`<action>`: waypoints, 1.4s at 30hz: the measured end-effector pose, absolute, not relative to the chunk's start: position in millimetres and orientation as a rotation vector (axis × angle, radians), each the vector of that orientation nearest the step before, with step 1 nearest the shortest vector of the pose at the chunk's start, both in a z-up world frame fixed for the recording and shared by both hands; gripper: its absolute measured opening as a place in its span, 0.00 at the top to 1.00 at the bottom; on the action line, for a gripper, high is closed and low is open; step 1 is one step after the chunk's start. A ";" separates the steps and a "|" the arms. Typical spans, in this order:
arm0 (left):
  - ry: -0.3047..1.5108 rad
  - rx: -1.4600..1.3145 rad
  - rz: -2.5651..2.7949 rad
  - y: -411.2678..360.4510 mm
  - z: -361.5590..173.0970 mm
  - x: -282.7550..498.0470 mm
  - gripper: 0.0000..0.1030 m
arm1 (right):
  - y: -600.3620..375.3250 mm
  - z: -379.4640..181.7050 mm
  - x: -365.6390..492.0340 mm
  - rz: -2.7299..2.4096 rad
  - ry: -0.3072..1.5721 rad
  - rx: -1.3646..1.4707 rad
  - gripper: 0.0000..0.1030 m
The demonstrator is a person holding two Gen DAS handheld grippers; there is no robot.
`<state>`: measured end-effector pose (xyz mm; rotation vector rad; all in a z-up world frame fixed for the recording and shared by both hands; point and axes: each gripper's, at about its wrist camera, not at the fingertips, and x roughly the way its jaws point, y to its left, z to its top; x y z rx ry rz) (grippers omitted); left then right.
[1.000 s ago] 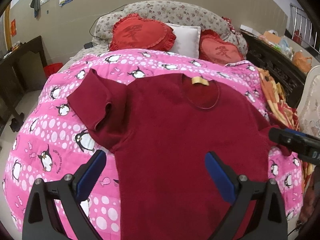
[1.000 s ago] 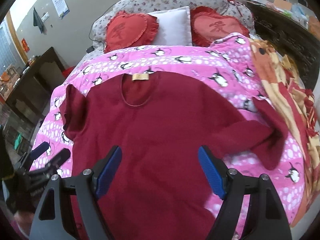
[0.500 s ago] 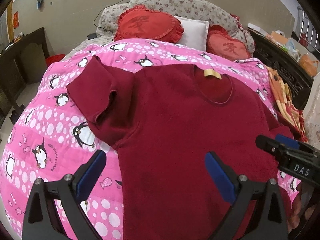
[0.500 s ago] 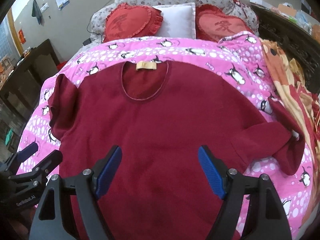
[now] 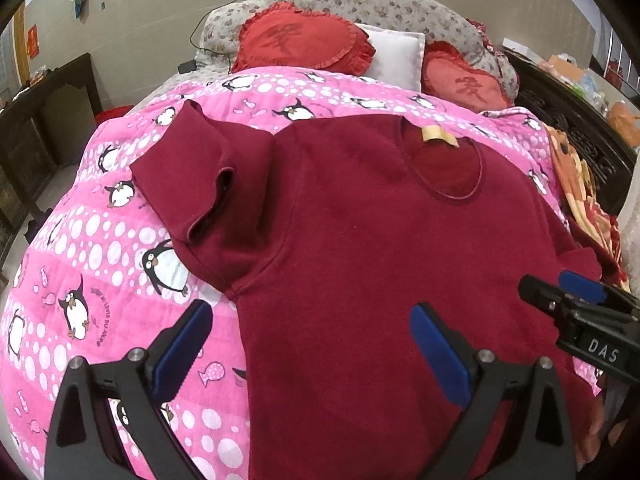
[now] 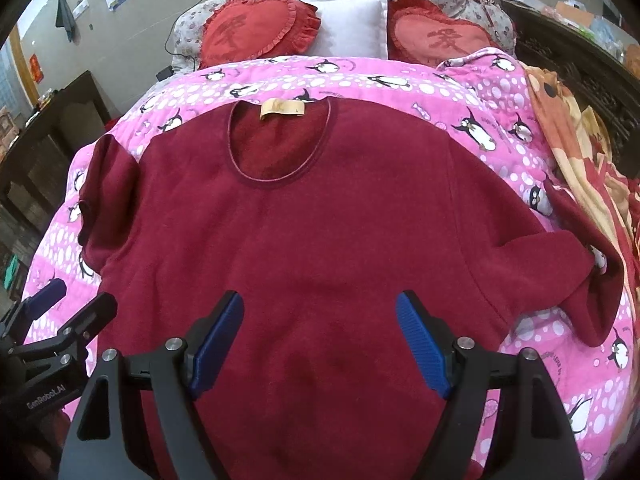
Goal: Fold small clothes
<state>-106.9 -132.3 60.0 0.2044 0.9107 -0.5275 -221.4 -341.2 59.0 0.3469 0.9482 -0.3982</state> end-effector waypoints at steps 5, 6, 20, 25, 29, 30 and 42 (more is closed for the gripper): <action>0.915 0.202 -0.525 -132.3 57.9 -104.0 0.02 | -340.6 55.6 -218.5 -0.390 0.954 0.349 0.43; 0.917 0.199 -0.523 -131.9 57.4 -103.2 0.02 | -340.5 54.7 -217.5 -0.389 0.958 0.349 0.43; 0.933 0.191 -0.510 -131.6 52.6 -96.5 0.02 | -338.7 48.5 -211.9 -0.374 0.971 0.352 0.43; 0.937 0.192 -0.509 -132.3 51.3 -94.6 0.02 | -341.0 45.4 -211.4 -0.375 0.978 0.360 0.43; 0.936 0.194 -0.509 -133.3 50.7 -93.9 0.02 | -340.5 44.6 -211.9 -0.369 0.983 0.367 0.43; 0.936 0.194 -0.508 -133.5 50.8 -94.0 0.02 | -340.3 44.5 -211.5 -0.369 0.982 0.366 0.43; 0.950 0.184 -0.497 -132.0 46.0 -90.8 0.02 | -337.3 40.0 -206.4 -0.368 1.001 0.368 0.43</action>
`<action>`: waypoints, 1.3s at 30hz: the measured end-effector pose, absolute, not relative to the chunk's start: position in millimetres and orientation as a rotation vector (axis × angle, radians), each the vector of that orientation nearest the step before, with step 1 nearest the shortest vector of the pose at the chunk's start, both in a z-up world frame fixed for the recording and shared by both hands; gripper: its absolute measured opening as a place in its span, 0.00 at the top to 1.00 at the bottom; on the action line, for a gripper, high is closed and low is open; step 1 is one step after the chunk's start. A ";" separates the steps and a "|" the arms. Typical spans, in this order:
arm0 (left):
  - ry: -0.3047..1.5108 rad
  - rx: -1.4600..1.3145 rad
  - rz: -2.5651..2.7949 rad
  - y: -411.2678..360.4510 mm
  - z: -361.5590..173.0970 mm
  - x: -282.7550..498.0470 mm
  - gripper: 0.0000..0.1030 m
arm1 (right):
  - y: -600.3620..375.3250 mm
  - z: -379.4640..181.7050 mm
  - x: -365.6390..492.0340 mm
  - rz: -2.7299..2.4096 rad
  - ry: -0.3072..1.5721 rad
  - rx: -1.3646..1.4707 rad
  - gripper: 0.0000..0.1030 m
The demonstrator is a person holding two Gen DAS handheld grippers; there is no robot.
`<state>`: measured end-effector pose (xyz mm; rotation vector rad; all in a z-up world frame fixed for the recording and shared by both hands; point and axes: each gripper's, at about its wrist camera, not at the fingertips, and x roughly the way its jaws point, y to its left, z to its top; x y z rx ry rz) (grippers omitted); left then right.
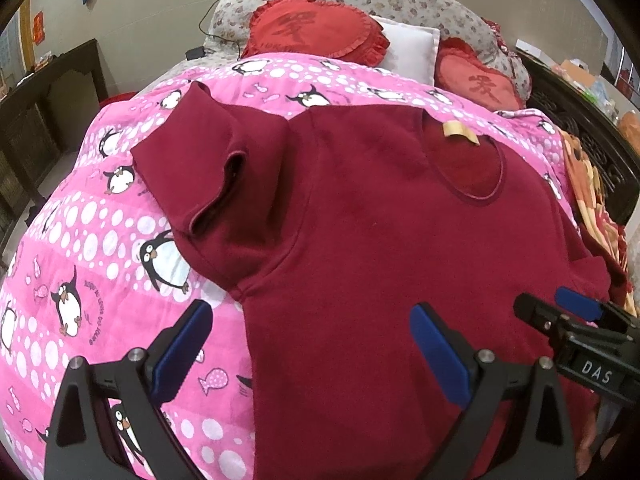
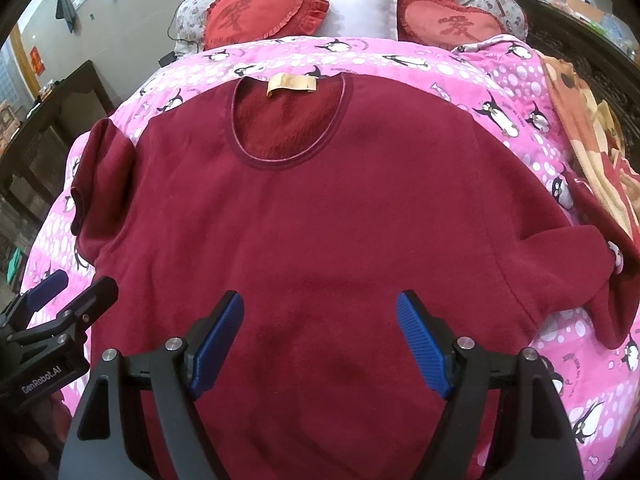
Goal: Fold small clothes
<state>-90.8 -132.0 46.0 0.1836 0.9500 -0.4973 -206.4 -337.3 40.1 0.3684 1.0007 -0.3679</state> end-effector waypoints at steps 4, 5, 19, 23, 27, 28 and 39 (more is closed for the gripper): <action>0.954 0.169 -0.488 -128.0 45.5 -88.0 0.02 | -336.1 38.5 -205.1 -0.364 1.005 0.366 0.43; 0.957 0.164 -0.485 -126.7 45.3 -86.8 0.02 | -335.9 38.1 -204.7 -0.364 1.005 0.365 0.43; 0.972 0.141 -0.432 -99.3 39.1 -69.9 0.02 | -323.6 34.7 -185.9 -0.321 1.018 0.353 0.43; 0.986 0.114 -0.389 -80.3 35.9 -57.4 0.02 | -308.1 38.4 -164.1 -0.205 1.004 0.362 0.43; 0.992 0.077 -0.349 -61.3 34.5 -45.9 0.02 | -292.8 45.7 -136.2 -0.039 0.972 0.432 0.44; 0.996 0.070 -0.342 -56.7 33.7 -43.5 0.02 | -288.5 49.2 -131.5 -0.018 0.964 0.434 0.44; 1.029 0.024 -0.317 -35.4 22.9 -33.1 0.02 | -220.9 65.1 -46.5 0.166 0.907 0.367 0.62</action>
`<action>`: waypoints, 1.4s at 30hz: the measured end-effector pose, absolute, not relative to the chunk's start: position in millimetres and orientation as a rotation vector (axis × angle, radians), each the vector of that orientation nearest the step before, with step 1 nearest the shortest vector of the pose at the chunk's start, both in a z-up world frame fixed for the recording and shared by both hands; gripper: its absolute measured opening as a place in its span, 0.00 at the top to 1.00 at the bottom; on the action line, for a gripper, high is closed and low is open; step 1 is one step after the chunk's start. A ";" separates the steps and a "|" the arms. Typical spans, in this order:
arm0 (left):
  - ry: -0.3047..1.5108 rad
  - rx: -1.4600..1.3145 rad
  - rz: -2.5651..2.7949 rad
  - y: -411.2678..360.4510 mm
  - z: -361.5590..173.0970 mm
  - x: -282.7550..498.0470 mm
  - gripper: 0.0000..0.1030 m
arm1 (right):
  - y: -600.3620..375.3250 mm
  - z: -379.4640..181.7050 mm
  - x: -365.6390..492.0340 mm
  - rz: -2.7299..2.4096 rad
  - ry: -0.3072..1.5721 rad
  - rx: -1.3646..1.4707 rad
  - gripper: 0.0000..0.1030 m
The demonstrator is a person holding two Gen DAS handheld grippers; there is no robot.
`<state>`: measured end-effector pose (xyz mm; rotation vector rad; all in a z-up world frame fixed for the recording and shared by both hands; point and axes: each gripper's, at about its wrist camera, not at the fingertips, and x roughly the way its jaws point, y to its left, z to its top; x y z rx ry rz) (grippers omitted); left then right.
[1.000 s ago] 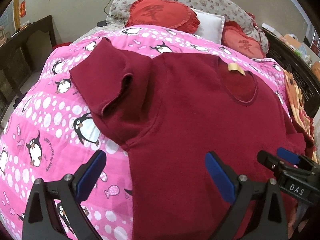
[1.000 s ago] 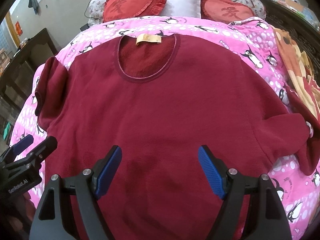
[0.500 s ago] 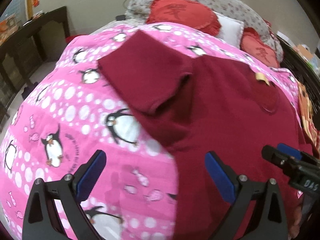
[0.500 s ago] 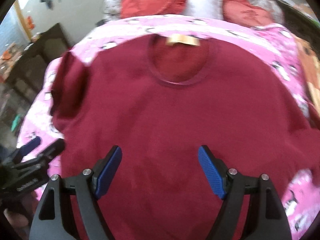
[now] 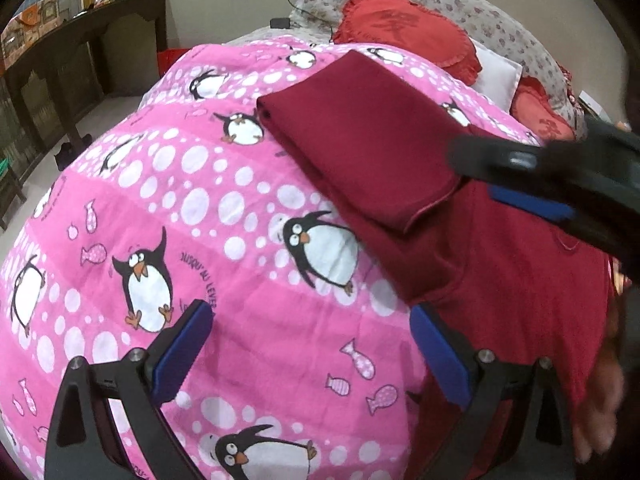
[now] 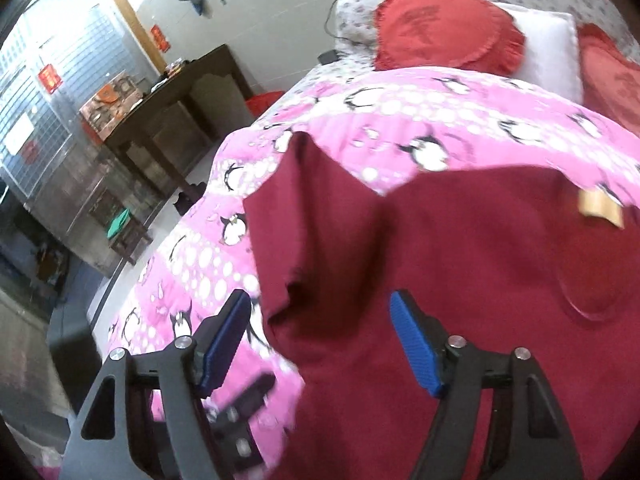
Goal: Fold small clothes
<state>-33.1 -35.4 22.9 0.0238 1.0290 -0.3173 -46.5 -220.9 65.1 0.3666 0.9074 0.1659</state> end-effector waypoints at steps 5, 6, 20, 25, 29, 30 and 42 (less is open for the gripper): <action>1.034 0.024 -0.318 -34.1 21.4 -34.5 0.02 | -217.2 40.7 -20.9 0.209 0.960 0.422 1.00; 1.031 0.022 -0.317 -33.1 22.0 -34.8 0.02 | -219.1 43.1 -22.4 0.221 0.953 0.440 1.00; 0.993 0.043 -0.340 -52.1 37.6 -51.8 0.02 | -381.2 124.8 -150.8 -0.010 0.852 0.322 1.00; 0.985 0.063 -0.362 -72.0 41.8 -57.1 0.02 | -460.4 93.0 -190.4 -0.224 0.928 0.394 1.00; 0.976 0.106 -0.381 -92.0 44.0 -61.0 0.02 | -489.4 75.2 -206.9 -0.255 0.940 0.503 1.00; 0.974 0.112 -0.386 -94.6 44.0 -60.8 0.02 | -491.4 72.6 -208.8 -0.265 0.939 0.513 1.00; 0.953 0.090 -0.410 -131.3 47.3 -41.6 0.02 | -464.7 84.8 -217.4 -0.290 0.850 0.377 0.96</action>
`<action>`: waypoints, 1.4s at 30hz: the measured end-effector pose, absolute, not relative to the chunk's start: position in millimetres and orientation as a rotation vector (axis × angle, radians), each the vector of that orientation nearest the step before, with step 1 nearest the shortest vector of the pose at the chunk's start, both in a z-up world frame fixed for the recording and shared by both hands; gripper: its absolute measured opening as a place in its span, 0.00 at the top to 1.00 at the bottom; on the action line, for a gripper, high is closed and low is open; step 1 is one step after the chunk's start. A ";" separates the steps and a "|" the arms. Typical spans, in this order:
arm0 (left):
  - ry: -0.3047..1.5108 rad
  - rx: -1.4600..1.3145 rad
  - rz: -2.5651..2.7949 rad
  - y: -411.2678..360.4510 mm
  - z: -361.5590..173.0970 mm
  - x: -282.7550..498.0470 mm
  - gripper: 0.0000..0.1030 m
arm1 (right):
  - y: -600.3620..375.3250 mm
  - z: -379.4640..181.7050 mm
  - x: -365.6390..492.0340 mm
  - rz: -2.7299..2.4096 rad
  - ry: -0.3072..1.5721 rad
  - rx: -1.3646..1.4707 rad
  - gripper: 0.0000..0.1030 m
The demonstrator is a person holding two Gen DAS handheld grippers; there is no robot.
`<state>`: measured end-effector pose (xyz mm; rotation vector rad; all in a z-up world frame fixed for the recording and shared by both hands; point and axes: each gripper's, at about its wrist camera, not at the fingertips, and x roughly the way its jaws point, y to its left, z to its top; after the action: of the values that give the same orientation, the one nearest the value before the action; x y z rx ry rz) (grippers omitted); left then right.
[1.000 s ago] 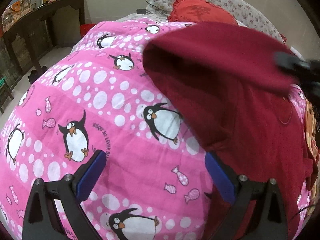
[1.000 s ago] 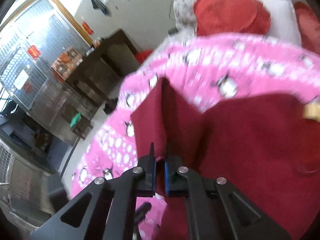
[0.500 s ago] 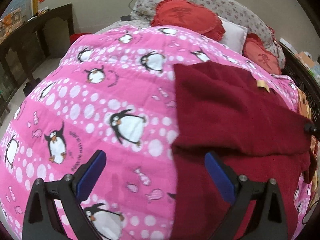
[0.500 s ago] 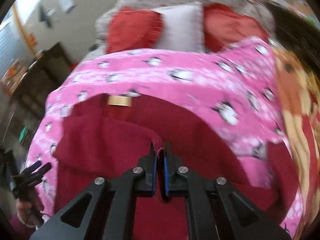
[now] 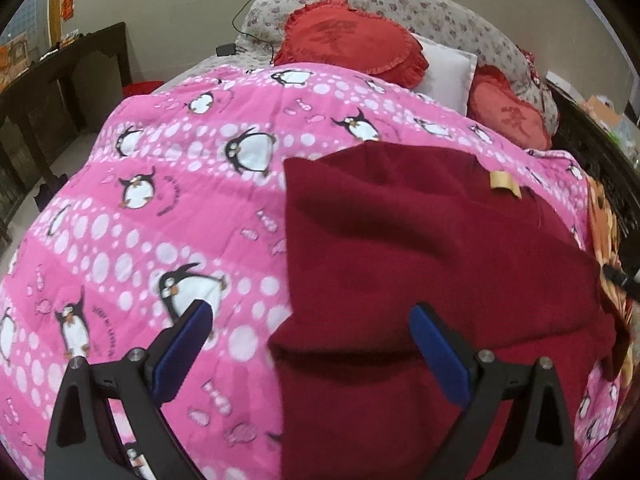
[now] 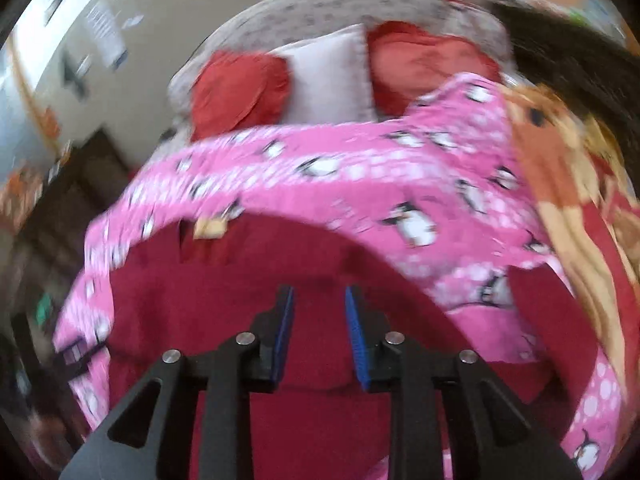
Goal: Fold small clothes
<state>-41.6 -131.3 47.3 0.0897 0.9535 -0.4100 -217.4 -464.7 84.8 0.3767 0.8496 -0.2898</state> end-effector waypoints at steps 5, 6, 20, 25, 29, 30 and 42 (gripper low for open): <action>1.004 0.169 -0.400 -148.5 26.3 -34.0 0.02 | -462.3 44.9 -196.9 -0.361 0.928 0.359 0.96; 1.014 0.186 -0.395 -151.5 20.6 -32.8 0.02 | -467.1 37.6 -195.6 -0.374 0.932 0.377 0.96; 0.997 0.208 -0.395 -153.9 30.3 -51.1 0.02 | -464.9 31.3 -220.4 -0.355 0.977 0.419 0.94; 0.963 0.214 -0.425 -155.0 45.6 -66.1 0.02 | -478.2 45.9 -230.7 -0.307 0.945 0.514 0.94; 0.960 0.218 -0.449 -159.5 48.1 -73.6 0.02 | -511.1 82.8 -267.5 -0.401 0.845 0.528 0.93; 0.965 0.222 -0.456 -162.0 46.8 -75.1 0.02 | -522.2 88.8 -277.9 -0.440 0.836 0.525 0.91; 0.971 0.258 -0.482 -181.5 44.5 -84.1 0.02 | -565.8 62.1 -285.5 -0.571 1.036 0.388 0.67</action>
<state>-84.1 -181.5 44.5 0.2581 0.9714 -0.4815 -285.5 -565.8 62.1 0.3885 1.0355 -0.5707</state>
